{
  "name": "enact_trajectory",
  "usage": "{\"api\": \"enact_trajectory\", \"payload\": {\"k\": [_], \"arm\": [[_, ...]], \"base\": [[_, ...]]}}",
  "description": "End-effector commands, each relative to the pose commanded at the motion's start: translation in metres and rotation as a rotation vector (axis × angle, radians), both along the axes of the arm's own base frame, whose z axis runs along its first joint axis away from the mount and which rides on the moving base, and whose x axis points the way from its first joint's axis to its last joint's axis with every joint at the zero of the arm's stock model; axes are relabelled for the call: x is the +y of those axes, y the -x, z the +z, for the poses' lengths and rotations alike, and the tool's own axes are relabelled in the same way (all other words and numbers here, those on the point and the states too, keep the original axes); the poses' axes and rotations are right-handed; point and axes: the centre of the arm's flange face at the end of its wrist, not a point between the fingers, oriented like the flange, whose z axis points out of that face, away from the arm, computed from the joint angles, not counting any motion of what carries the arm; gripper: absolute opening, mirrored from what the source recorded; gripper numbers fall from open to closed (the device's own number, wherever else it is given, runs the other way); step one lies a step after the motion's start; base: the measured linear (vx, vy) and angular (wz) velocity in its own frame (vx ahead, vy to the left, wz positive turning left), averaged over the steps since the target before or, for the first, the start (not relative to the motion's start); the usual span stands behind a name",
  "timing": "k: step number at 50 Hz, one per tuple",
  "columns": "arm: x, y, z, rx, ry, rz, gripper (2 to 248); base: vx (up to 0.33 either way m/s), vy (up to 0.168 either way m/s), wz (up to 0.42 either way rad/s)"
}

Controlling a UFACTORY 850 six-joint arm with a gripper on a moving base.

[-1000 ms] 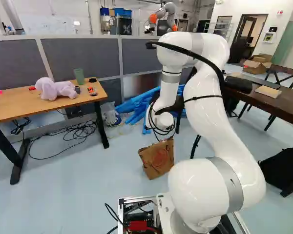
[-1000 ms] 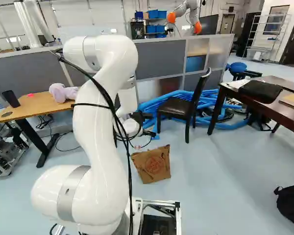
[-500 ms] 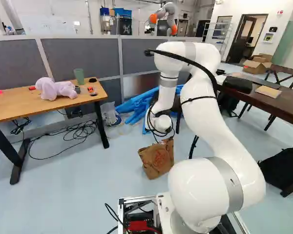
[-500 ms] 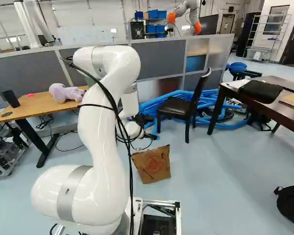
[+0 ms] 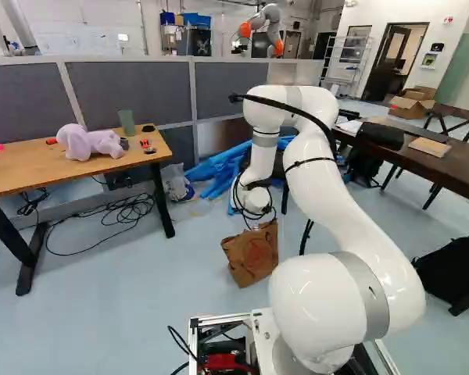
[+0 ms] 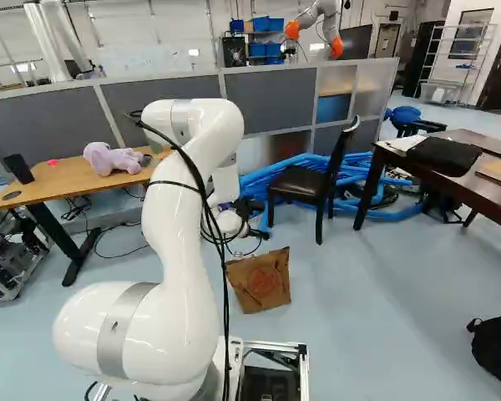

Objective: Pick up the bag on the ground and place it on the table

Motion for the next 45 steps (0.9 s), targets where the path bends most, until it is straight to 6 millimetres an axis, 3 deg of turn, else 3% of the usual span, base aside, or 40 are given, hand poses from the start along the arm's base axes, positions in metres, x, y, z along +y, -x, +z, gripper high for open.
{"api": "enact_trajectory", "payload": {"k": [21, 45], "arm": [[0.0, -0.006, -0.033, 0.054, -0.031, -0.043, 247], [-0.002, -0.003, -0.07, 0.104, -0.17, -0.319, 247]], "base": [[0.0, 0.0, 0.0], [0.0, 0.0, 0.0]]}}
